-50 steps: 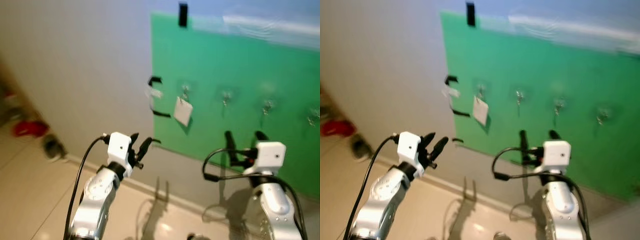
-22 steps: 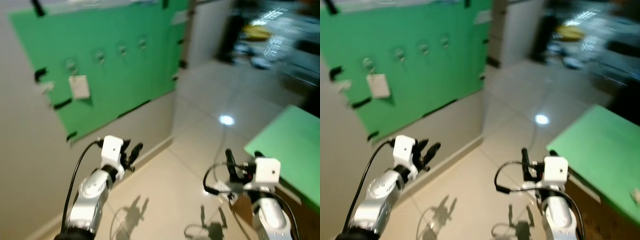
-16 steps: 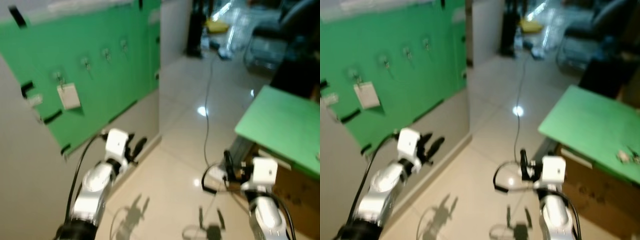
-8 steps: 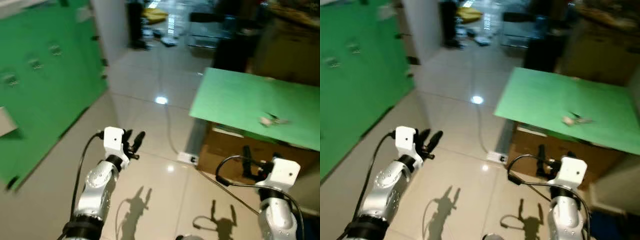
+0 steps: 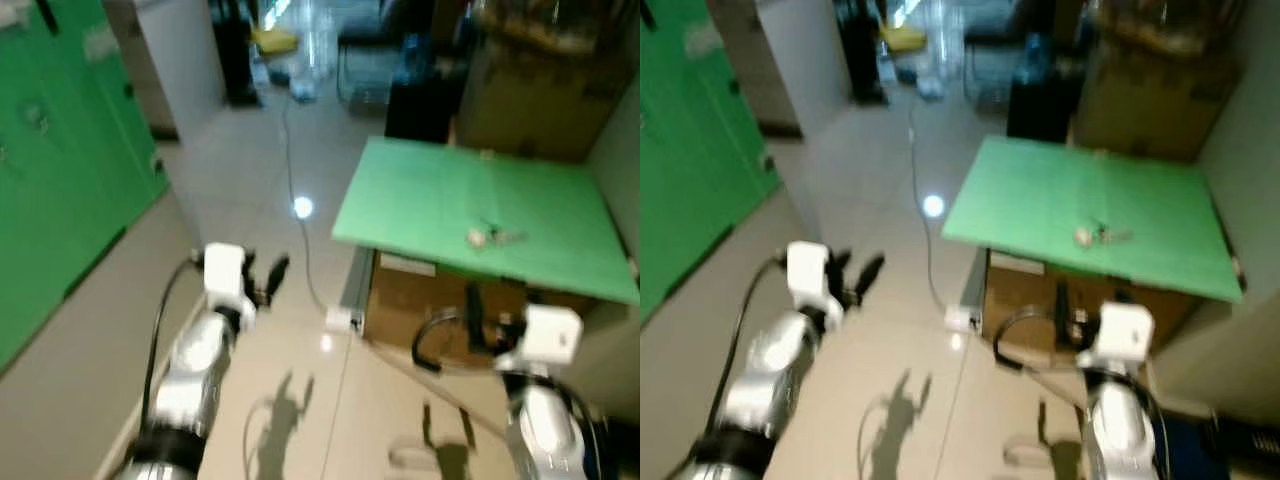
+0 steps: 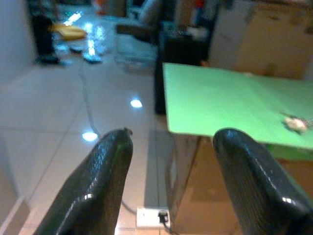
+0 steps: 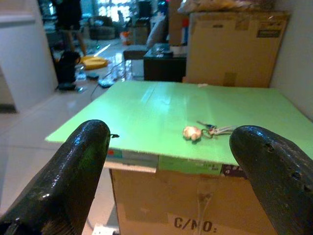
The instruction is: Hang keys on a hook
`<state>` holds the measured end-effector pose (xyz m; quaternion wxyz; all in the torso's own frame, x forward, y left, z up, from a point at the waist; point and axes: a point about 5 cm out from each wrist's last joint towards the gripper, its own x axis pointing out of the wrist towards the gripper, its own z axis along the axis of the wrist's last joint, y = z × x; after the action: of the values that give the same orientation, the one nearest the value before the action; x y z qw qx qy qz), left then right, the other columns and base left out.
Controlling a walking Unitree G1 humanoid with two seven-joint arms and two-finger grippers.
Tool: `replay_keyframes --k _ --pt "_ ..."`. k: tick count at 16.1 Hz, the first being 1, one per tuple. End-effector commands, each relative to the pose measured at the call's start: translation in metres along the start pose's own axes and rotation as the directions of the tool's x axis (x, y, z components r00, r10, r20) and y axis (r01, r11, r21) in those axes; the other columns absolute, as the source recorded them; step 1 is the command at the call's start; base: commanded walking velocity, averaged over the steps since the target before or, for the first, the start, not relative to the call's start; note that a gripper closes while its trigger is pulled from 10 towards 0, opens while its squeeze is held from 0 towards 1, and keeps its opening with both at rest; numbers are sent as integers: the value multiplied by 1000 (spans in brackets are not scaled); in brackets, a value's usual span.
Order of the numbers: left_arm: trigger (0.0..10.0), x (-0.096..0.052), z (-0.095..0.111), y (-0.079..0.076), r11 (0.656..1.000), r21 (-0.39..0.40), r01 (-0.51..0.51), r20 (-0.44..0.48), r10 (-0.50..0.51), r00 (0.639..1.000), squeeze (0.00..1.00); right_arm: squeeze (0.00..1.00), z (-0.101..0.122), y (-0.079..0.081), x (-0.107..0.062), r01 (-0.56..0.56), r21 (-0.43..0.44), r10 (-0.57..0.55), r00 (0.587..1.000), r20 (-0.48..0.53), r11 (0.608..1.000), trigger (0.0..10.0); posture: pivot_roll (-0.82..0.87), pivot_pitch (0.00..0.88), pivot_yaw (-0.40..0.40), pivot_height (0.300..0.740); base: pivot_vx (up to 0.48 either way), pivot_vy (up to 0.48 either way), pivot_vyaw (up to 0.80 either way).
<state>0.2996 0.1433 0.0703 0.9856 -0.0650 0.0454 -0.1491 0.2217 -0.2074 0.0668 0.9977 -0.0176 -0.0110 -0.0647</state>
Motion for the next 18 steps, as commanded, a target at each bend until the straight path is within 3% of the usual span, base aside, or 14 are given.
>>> replay_keyframes --k 1,3,4,6,8,10,12,13,18 --pt "10000 -1 -3 -1 1000 5 -2 -18 2 1000 1000 0 2 -1 1 -3 -7 3 1000 -2 1000 10000 -151 0 41 740 0 0 0" --pt "10000 1 -2 4 999 38 -20 -11 20 1000 1000 0 3 -1 4 -6 -9 6 1000 -6 1000 10000 -144 0 44 740 0 0 0" --pt "10000 0 3 7 998 55 -41 34 40 999 1000 0 3 -1 6 -5 -1 5 1000 -8 1000 10000 -141 0 44 740 0 0 0" --pt "10000 -3 17 14 995 41 -91 130 85 988 1000 0 2 -1 8 -8 19 8 1000 -13 1000 10000 -132 0 43 740 0 0 0" --pt "10000 -1 25 12 996 14 -93 154 89 984 1000 0 -1 -3 8 10 29 -10 1000 -17 1000 10000 -122 0 42 740 0 0 0" --pt "10000 2 26 12 996 8 -92 152 90 984 1000 0 4 -2 12 21 25 -21 1000 14 999 10000 -123 0 43 740 0 0 0" --pt "10000 2 15 3 997 74 -26 93 19 996 1000 0 4 -7 12 73 76 -74 997 3 994 10000 -135 0 50 740 0 0 0" --pt "10000 2 11 0 997 80 -4 63 -1 998 1000 0 2 -8 10 72 54 -72 997 -6 996 10000 -143 0 54 740 0 0 0" --pt "10000 8 11 -7 995 90 40 42 -44 998 1000 0 -2 -3 8 50 16 -49 998 -30 999 10000 -140 0 66 740 0 0 -731"
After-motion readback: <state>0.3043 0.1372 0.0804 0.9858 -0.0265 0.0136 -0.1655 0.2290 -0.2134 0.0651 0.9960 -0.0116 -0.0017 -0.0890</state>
